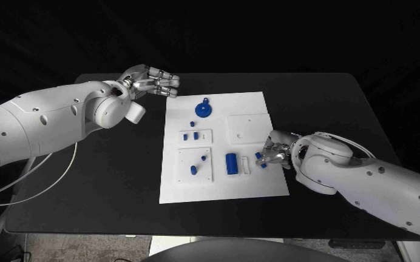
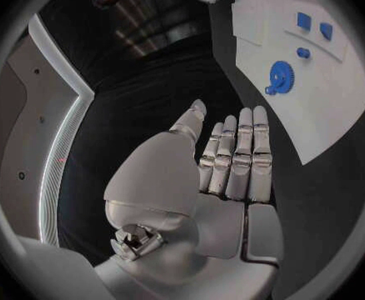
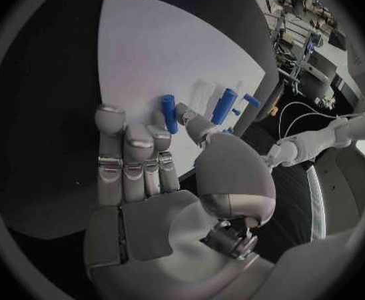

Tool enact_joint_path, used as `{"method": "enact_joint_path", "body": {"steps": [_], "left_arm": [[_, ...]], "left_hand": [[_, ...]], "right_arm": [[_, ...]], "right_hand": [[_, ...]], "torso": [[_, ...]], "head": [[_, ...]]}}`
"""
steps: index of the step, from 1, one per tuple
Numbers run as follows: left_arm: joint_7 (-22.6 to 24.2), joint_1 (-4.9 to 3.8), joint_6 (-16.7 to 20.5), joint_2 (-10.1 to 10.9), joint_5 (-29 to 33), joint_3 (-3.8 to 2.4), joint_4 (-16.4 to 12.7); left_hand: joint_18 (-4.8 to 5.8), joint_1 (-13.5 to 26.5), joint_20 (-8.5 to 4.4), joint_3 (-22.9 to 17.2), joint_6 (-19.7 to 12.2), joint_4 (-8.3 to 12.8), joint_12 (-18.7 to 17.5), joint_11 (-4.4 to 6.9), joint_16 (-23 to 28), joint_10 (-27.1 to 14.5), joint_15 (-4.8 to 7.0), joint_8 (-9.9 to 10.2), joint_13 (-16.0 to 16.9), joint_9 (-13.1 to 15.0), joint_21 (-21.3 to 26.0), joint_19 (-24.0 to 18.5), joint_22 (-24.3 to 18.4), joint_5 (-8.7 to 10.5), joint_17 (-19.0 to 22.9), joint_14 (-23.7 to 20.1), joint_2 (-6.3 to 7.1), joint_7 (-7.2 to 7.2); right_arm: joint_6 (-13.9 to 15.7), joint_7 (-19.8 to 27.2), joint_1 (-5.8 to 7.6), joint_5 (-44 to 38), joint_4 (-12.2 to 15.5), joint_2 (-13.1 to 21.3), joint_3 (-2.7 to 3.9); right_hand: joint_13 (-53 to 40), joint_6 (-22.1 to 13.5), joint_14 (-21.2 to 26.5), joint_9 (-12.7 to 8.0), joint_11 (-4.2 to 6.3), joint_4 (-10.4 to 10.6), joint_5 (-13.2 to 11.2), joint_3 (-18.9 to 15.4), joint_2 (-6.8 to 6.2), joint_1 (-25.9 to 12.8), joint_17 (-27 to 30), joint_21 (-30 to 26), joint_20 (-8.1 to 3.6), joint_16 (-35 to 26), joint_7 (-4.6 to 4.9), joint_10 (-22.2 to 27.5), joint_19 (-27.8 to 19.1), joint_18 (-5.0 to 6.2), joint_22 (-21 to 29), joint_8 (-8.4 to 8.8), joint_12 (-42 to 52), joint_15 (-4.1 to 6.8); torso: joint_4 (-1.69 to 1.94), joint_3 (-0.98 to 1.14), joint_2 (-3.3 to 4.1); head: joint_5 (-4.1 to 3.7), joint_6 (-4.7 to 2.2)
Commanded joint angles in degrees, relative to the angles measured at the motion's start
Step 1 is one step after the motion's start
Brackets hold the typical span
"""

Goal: Assemble the parts on the task board

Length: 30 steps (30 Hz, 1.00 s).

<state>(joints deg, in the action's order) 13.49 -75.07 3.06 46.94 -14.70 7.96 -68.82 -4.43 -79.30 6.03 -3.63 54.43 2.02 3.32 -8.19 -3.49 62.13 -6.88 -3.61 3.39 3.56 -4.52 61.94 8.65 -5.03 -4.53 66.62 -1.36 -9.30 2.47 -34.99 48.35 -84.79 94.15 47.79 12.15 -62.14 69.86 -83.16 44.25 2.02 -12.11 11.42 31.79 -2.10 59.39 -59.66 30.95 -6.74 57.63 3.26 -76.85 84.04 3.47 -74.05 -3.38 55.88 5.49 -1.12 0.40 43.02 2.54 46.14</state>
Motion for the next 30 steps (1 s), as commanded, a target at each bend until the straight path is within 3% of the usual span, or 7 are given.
{"method": "enact_joint_path", "body": {"steps": [1,7,14,30], "left_arm": [[0.3,0.01,-1.1,-0.1,0.1,-0.02,-0.1],[0.2,0.01,-1.2,0.0,0.0,-0.02,-0.1],[0.2,0.01,-1.4,0.0,0.0,-0.02,-0.1],[0.0,0.0,-1.5,-0.1,0.0,-0.02,-0.1]], "left_hand": [[-0.01,0.3,-0.06,0.4,0.3,0.0,0.3,0.06,-0.1,-0.3,-0.07,0.0,0.0,0.0,-0.1,0.4,0.0,0.05,-0.1,-0.3,-0.24,0.13],[-0.01,0.2,-0.09,0.3,0.6,0.1,0.3,0.08,-0.1,-0.3,-0.05,0.0,0.0,0.0,-0.1,0.4,-0.1,-0.15,-0.1,-0.2,-0.33,0.17],[-0.01,0.2,-0.09,0.3,0.6,0.1,0.3,0.08,-0.1,-0.3,-0.05,0.0,0.0,0.0,-0.1,0.4,-0.1,-0.15,-0.1,-0.2,-0.33,0.17],[0.02,0.3,-0.08,0.4,1.0,0.2,0.3,0.08,-0.1,-0.3,-0.06,0.0,0.0,0.0,-0.2,0.4,-0.2,-0.08,-0.1,-0.2,-0.3,0.19]], "right_arm": [[3.7,1.7,-0.48,7.0,0.7,0.2,-0.02],[5.2,2.3,-0.48,10.3,2.6,0.9,0.74],[5.3,2.7,-0.48,11.2,4.4,1.2,1.11],[-0.4,0.0,-0.47,9.5,3.9,1.0,1.15]], "right_hand": [[0.1,0.5,0.0,-40.0,0.93,-2.2,16.3,6.2,-0.01,-0.5,0.1,0.0,-0.52,-0.2,-0.02,-0.5,2.4,0.33,0.0,-0.28,0.0,0.53],[0.1,0.6,0.1,-40.0,0.97,-2.3,16.6,5.9,0.03,-0.4,0.2,-0.2,-0.6,-0.2,-0.05,-0.5,2.4,0.33,0.0,-0.27,-0.2,0.6],[0.2,0.6,0.1,-40.0,1.0,-2.3,16.7,5.6,0.17,-0.5,0.4,-0.4,-0.63,-0.4,-0.07,-0.5,2.4,0.34,0.0,-0.26,-0.3,0.64],[0.4,0.9,0.1,-40.0,1.0,-2.5,15.7,4.8,0.37,-0.6,0.8,-0.9,-0.55,-0.7,-0.17,-0.3,2.3,0.22,0.2,-0.28,-0.7,0.56]], "torso": [[-0.01,0.02,0.0],[-0.04,0.03,-0.01],[0.01,0.02,0.01],[0.0,0.0,-0.02]], "head": [[0.02,0.03],[0.14,0.17],[0.07,0.22],[0.23,0.43]]}}
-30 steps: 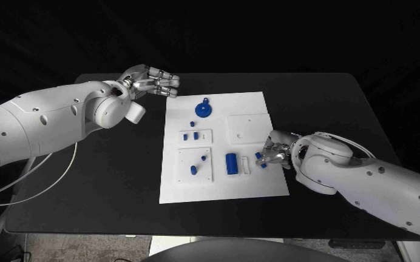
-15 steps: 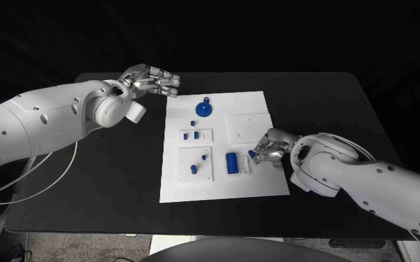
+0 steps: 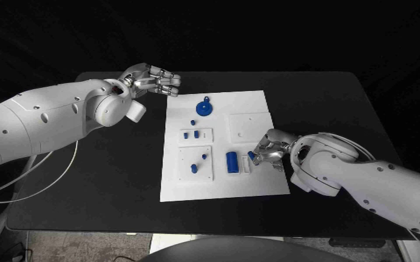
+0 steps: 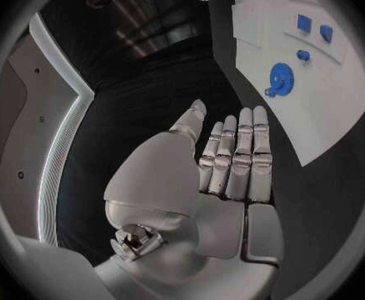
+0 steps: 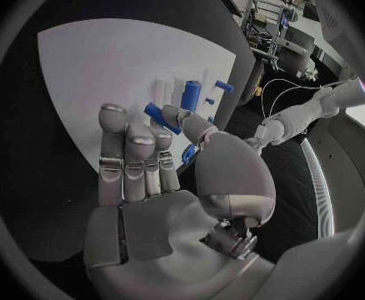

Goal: Assemble the parts on the task board

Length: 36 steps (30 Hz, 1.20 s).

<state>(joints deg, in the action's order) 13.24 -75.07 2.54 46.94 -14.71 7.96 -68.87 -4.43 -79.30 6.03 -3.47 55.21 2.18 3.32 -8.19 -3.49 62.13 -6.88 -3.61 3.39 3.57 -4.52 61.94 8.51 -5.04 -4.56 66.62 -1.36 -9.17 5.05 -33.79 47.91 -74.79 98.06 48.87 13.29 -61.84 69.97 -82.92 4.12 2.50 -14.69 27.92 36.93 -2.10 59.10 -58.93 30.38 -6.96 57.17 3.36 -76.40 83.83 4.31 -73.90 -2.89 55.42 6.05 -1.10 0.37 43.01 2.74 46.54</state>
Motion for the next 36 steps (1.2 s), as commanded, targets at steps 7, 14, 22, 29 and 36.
{"method": "enact_joint_path", "body": {"steps": [7,14,22,29,36], "left_arm": [[0.2,0.0,-1.2,-0.1,-0.1,-0.02,-0.1],[0.0,0.0,-1.4,-0.2,-0.1,-0.02,-0.1],[-0.1,0.0,-1.6,-0.2,-0.2,-0.02,-0.1],[-0.3,0.0,-2.0,-0.3,-0.3,-0.02,-0.1],[-0.4,0.0,-2.3,-0.3,-0.3,-0.01,-0.1]], "left_hand": [[0.02,0.3,-0.08,0.2,0.2,0.0,0.3,0.08,-0.1,-0.3,-0.06,0.0,0.0,0.0,-0.2,0.4,-0.1,-0.08,-0.1,-0.2,-0.3,0.06],[0.02,0.3,-0.08,0.2,0.2,0.0,0.3,0.08,-0.1,-0.3,-0.06,0.0,0.0,0.0,-0.2,0.4,-0.1,-0.08,-0.1,-0.2,-0.3,0.06],[0.02,0.3,-0.08,0.2,0.2,0.0,0.3,0.08,-0.1,-0.3,-0.06,0.0,0.0,0.0,-0.2,0.4,-0.1,-0.08,-0.1,-0.2,-0.3,0.06],[0.03,0.4,-0.07,0.3,0.2,0.0,0.3,0.05,-0.1,-0.4,-0.08,0.0,0.0,0.0,-0.2,0.4,-0.1,-0.03,-0.1,-0.3,-0.22,0.04],[0.03,0.4,-0.04,0.4,0.2,0.0,0.3,0.02,-0.1,-0.5,-0.09,0.0,0.0,0.0,-0.2,0.4,-0.2,-0.03,-0.1,-0.3,-0.21,0.05]], "right_arm": [[-5.7,-2.5,-0.02,-0.7,0.0,-0.1,0.0],[-6.0,-2.5,-0.02,-0.7,-0.1,-0.6,-0.09],[-5.8,-2.5,-0.02,-0.9,-0.4,-1.4,-0.19],[-5.8,-2.6,-0.02,-1.0,-0.9,-2.0,-0.23],[-6.0,-2.6,-0.02,-1.1,-1.3,-2.6,-0.3]], "right_hand": [[0.3,1.1,-0.2,0.2,0.55,0.6,-2.1,-3.3,0.78,0.0,0.3,-0.9,-0.3,-0.4,-0.51,-0.7,2.6,-0.77,0.4,-0.78,-0.5,-0.01],[0.5,1.3,-0.2,0.3,0.61,2.1,-4.6,-8.2,1.02,0.1,0.4,-1.2,-0.27,-0.5,-0.88,-0.8,2.7,-0.94,0.8,-0.8,-0.6,-0.05],[0.6,1.1,-0.3,0.2,0.64,5.0,-9.2,-12.1,1.14,0.2,0.4,-1.3,-0.32,-0.5,-1.24,-0.8,2.7,-1.04,1.2,-0.78,-0.5,-0.01],[0.7,1.1,-0.3,0.1,0.63,7.0,-13.1,-12.9,0.81,-0.2,0.3,-1.2,-0.34,-0.4,-1.37,-0.9,2.7,-1.06,1.4,-0.77,-0.6,0.0],[0.8,1.1,-0.3,0.1,0.61,8.2,-14.9,-13.3,0.43,0.0,0.5,-1.4,-0.32,-0.6,-1.4,-0.9,2.7,-1.07,1.7,-0.76,-0.7,-0.01]], "torso": [[-0.05,0.04,0.02],[0.02,0.04,0.02],[0.04,0.02,0.01],[0.0,0.02,0.01],[0.0,0.06,0.02]], "head": [[0.02,0.1],[-0.04,0.23],[-0.11,0.29],[0.07,0.23],[0.06,0.21]]}}
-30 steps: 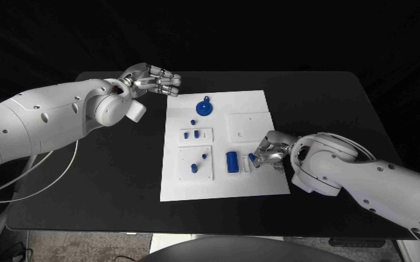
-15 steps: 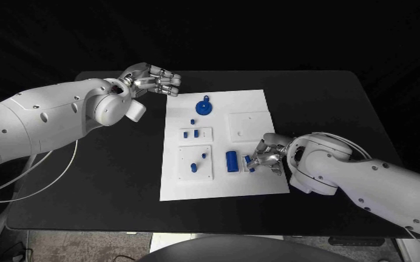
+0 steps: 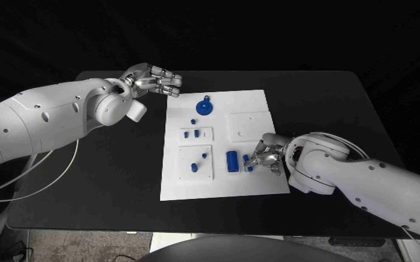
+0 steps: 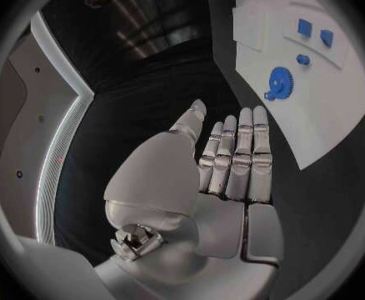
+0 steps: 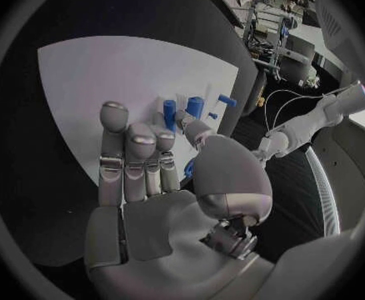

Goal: Assemble the parts on the task board

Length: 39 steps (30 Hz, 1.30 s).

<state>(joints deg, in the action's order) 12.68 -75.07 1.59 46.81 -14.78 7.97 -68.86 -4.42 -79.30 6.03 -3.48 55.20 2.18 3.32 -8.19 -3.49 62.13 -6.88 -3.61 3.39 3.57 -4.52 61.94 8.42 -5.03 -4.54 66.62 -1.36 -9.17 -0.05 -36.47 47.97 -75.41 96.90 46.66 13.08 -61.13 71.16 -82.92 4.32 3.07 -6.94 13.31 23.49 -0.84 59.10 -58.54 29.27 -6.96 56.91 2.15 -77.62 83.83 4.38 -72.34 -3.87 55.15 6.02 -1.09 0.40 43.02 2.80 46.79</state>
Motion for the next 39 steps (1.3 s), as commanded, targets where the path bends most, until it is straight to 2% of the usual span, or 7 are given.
{"method": "enact_joint_path", "body": {"steps": [1,5,10,14,20,26,39], "left_arm": [[0.1,0.0,-1.3,-0.1,-0.2,-0.02,-0.1],[0.1,0.0,-1.4,-0.2,-0.2,-0.02,-0.1],[0.1,0.0,-1.4,-0.2,-0.3,-0.02,-0.1],[0.1,0.0,-1.5,-0.2,-0.3,-0.02,-0.1],[0.0,0.0,-1.5,-0.2,-0.3,-0.02,-0.1],[0.0,0.0,-1.5,-0.2,-0.3,-0.02,-0.1],[0.2,0.0,-1.3,-0.1,-0.3,-0.02,-0.1]], "left_hand": [[0.02,0.4,-0.04,0.4,0.2,0.0,0.3,0.02,-0.1,-0.5,-0.09,0.0,0.0,0.0,-0.2,0.4,-0.1,-0.03,-0.1,-0.3,-0.21,0.05],[0.02,0.4,-0.04,0.4,0.2,0.0,0.3,0.02,-0.1,-0.5,-0.09,0.0,0.0,0.0,-0.2,0.4,-0.1,-0.03,-0.1,-0.3,-0.21,0.05],[0.02,0.4,-0.04,0.4,0.2,0.0,0.3,0.02,-0.1,-0.5,-0.09,0.0,0.0,0.0,-0.2,0.4,-0.1,-0.03,-0.1,-0.3,-0.21,0.05],[0.02,0.4,-0.04,0.4,0.2,0.0,0.3,0.02,-0.1,-0.5,-0.09,0.0,0.0,0.0,-0.2,0.4,-0.1,-0.03,-0.1,-0.3,-0.21,0.05],[0.02,0.4,-0.04,0.4,0.2,0.0,0.3,0.02,-0.1,-0.5,-0.09,0.0,0.0,0.0,-0.2,0.4,-0.1,-0.03,-0.1,-0.3,-0.21,0.05],[0.02,0.4,-0.04,0.4,0.2,0.0,0.3,0.02,-0.1,-0.5,-0.09,0.0,0.0,0.0,-0.2,0.4,-0.1,-0.03,-0.1,-0.3,-0.21,0.05],[0.02,0.4,-0.04,0.4,0.2,0.0,0.3,0.02,-0.1,-0.5,-0.09,0.0,0.0,0.0,-0.2,0.4,-0.1,-0.03,-0.1,-0.3,-0.21,0.05]], "right_arm": [[-0.9,0.0,-0.08,-0.5,-0.2,-0.4,-0.1],[-1.0,0.0,-0.08,-0.7,-0.4,-0.5,-0.11],[-1.2,0.0,-0.08,-0.8,-0.6,-0.7,-0.12],[-1.2,0.2,-0.08,-0.8,-0.7,-0.8,-0.15],[-1.1,0.7,-0.08,-0.9,-0.8,-0.8,-0.18],[-0.9,1.1,-0.09,-0.9,-0.7,-0.6,-0.18],[0.8,2.6,-0.09,-0.7,-0.9,0.5,-0.17]], "right_hand": [[0.2,-0.2,-0.2,-0.1,0.04,0.5,-0.5,0.1,-0.89,-0.1,0.1,-0.4,-0.33,-0.4,-0.19,0.4,2.6,-1.13,0.2,0.22,-0.4,0.01],[0.3,-0.2,-0.2,-0.1,0.04,1.2,-1.3,-0.1,-1.14,-0.1,0.2,-0.4,-0.33,-0.5,-0.19,0.4,2.7,-1.12,0.3,0.22,-0.5,0.01],[0.5,-0.2,-0.2,-0.1,-0.01,2.8,-4.9,-0.8,-1.73,-0.5,0.3,-0.5,-0.31,-0.7,-0.17,0.5,2.6,-1.1,0.5,0.23,-0.6,-0.02],[0.6,-0.1,-0.2,-0.1,-0.13,6.4,-9.9,-1.4,-3.92,-0.9,0.4,-0.7,-0.25,-0.8,-0.1,0.5,2.6,-1.04,0.7,0.2,-0.7,-0.09],[0.8,0.0,-0.2,-0.2,-0.24,11.6,-10.5,-3.1,-7.74,-1.1,0.4,-0.9,-0.3,-0.9,0.11,0.5,2.6,-1.04,0.9,0.2,-0.9,-0.07],[0.8,-0.1,-0.2,-0.1,-0.23,15.7,-10.5,-6.9,-8.19,0.9,0.2,-0.9,-0.38,-1.1,0.12,0.4,2.6,-1.09,1.1,0.2,-1.1,-0.04],[0.6,-1.9,-0.3,-0.4,-0.51,14.8,-10.4,-6.5,-8.1,1.8,0.1,-0.8,-0.29,-1.3,0.65,0.4,2.6,-0.92,1.2,0.36,-0.9,-0.13]], "torso": [[-0.03,0.04,-0.01],[-0.04,0.01,0.0],[-0.07,0.03,0.01],[-0.04,0.03,0.02],[-0.02,0.01,-0.01],[-0.02,0.02,0.0],[-0.11,0.06,-0.02]], "head": [[-0.04,-0.09],[-0.07,-0.07],[-0.07,-0.05],[-0.11,0.01],[-0.17,0.05],[-0.12,0.08],[-0.15,-0.1]]}}
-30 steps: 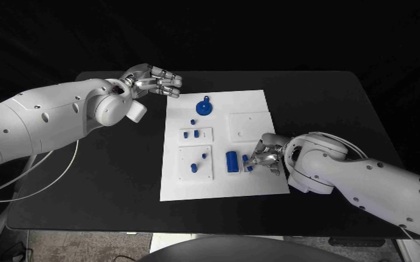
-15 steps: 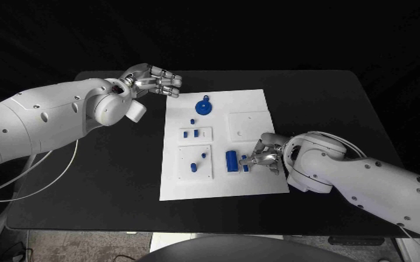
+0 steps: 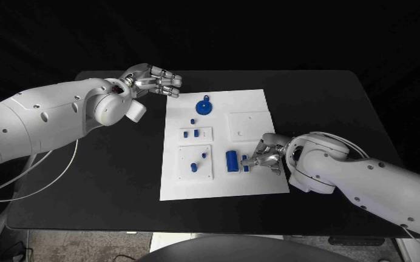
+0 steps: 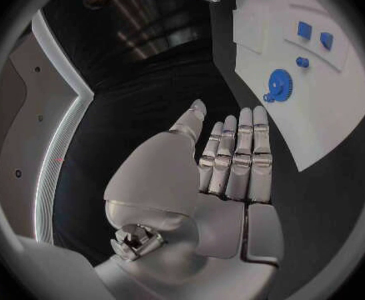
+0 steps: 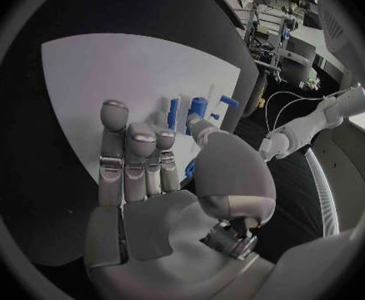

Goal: Assemble the parts on the task board

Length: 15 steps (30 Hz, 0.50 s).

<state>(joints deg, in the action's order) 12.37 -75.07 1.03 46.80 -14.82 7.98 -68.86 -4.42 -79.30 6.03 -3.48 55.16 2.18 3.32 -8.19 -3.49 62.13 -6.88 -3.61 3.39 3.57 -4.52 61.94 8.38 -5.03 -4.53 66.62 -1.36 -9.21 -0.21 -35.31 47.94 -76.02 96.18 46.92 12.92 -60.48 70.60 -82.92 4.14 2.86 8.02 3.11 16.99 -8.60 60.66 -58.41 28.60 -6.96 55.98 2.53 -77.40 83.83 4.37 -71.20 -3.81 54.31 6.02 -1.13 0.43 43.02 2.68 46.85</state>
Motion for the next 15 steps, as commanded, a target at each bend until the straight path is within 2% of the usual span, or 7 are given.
{"method": "enact_joint_path", "body": {"steps": [1,6,9,11,12,13,15], "left_arm": [[0.5,0.0,-0.6,0.0,-0.2,-0.02,-0.1],[1.3,0.0,0.3,-0.1,-0.1,-0.02,0.2],[2.1,0.0,1.3,-0.4,0.5,-0.02,0.5],[2.7,0.0,2.1,-0.5,1.1,-0.02,0.8],[3.0,0.0,2.5,-0.6,1.2,-0.02,0.9],[3.4,0.0,3.0,-0.7,1.5,-0.02,1.0],[4.2,-0.01,4.0,-1.0,2.1,-0.02,1.2]], "left_hand": [[0.03,0.4,-0.04,0.4,0.3,0.0,0.3,0.02,-0.1,-0.5,-0.09,0.0,0.0,0.0,-0.2,0.4,-0.1,-0.03,-0.1,-0.3,-0.21,0.09],[0.0,0.4,-0.04,0.5,0.6,-0.1,0.3,0.08,-0.1,-0.3,-0.07,-0.1,0.0,0.0,-0.2,0.4,-0.2,-0.06,-0.1,-0.2,-0.25,0.13],[0.0,0.4,-0.07,0.5,0.9,-0.1,0.3,0.14,-0.1,-0.1,-0.03,-0.1,0.0,0.0,-0.2,0.5,-0.2,-0.06,-0.1,-0.2,-0.27,0.19],[0.02,0.4,-0.12,0.4,1.2,-0.1,0.3,0.26,-0.1,0.2,0.03,-0.1,0.0,0.0,-0.3,0.5,-0.2,-0.08,-0.1,-0.1,-0.31,0.29],[0.03,0.4,-0.14,0.4,1.2,-0.1,0.3,0.28,-0.1,0.3,0.04,-0.1,0.0,0.0,-0.3,0.5,-0.2,-0.08,-0.1,0.0,-0.32,0.3],[0.04,0.4,-0.16,0.3,1.4,-0.1,0.3,0.35,-0.2,0.5,0.08,-0.1,0.0,0.1,-0.3,0.6,-0.2,-0.08,-0.1,0.1,-0.37,0.38],[0.07,0.4,-0.19,0.3,1.6,-0.2,0.3,0.41,-0.2,0.7,0.12,-0.1,0.0,0.0,-0.3,0.6,-0.2,-0.07,-0.2,0.2,-0.35,0.43]], "right_arm": [[1.6,1.8,-0.06,0.1,-0.3,0.4,0.0],[5.9,5.5,0.02,2.9,-1.4,1.1,0.35],[7.9,9.9,0.38,5.3,-3.2,1.2,1.19],[9.0,13.9,0.81,6.8,-5.1,1.1,1.79],[9.5,15.6,1.05,7.7,-6.0,1.0,2.02],[10.0,17.9,1.41,8.9,-7.3,0.8,2.27],[10.8,22.4,2.31,11.9,-10.0,0.3,2.6]], "right_hand": [[-0.1,-1.9,-0.3,-0.2,-0.39,0.0,-0.2,-0.1,-0.56,0.2,-0.1,-0.2,-0.24,-0.3,0.39,0.2,2.6,-0.88,0.1,0.21,0.0,-0.19],[0.0,-5.2,-0.2,0.1,-0.96,1.8,-0.1,-3.8,-1.3,0.7,0.3,-1.4,0.15,-0.8,1.23,0.7,2.5,-0.42,0.6,0.12,-0.2,-0.55],[0.0,-6.0,-0.2,0.2,-1.11,1.9,1.5,-7.6,0.33,1.8,0.3,-1.8,0.4,-0.8,1.48,0.8,2.4,-0.17,0.8,0.16,0.1,-0.72],[-0.1,-6.1,-0.2,0.2,-1.11,-0.2,5.0,-12.2,2.71,1.8,0.3,-1.8,0.43,-0.8,1.53,0.9,2.4,-0.13,0.8,0.15,0.4,-0.79],[0.0,-6.1,-0.1,0.2,-1.14,-1.0,9.3,-14.9,3.84,1.7,0.4,-2.3,0.45,-0.9,1.49,1.0,2.3,-0.16,1.0,0.12,0.2,-0.81],[0.1,-6.1,-0.1,0.2,-1.14,-3.3,11.0,-22.2,7.99,2.5,0.5,-2.5,0.49,-1.0,1.39,1.0,2.3,-0.14,1.0,0.07,0.3,-0.9],[1.0,-6.2,0.1,0.2,-1.23,-6.6,13.6,-30.9,11.78,3.9,1.4,-4.2,0.56,-2.0,1.52,1.5,2.1,-0.07,1.6,0.14,-0.4,-0.84]], "torso": [[-0.08,0.03,-0.04],[-0.1,0.02,-0.16],[-0.15,-0.04,-0.35],[-0.17,-0.14,-0.58],[-0.19,-0.18,-0.64],[-0.21,-0.25,-0.76],[-0.24,-0.37,-1.05]], "head": [[-0.07,-0.25],[-0.3,-0.88],[-0.56,-1.46],[-0.85,-1.98],[-0.86,-2.23],[-0.86,-2.48],[-0.9,-3.01]]}}
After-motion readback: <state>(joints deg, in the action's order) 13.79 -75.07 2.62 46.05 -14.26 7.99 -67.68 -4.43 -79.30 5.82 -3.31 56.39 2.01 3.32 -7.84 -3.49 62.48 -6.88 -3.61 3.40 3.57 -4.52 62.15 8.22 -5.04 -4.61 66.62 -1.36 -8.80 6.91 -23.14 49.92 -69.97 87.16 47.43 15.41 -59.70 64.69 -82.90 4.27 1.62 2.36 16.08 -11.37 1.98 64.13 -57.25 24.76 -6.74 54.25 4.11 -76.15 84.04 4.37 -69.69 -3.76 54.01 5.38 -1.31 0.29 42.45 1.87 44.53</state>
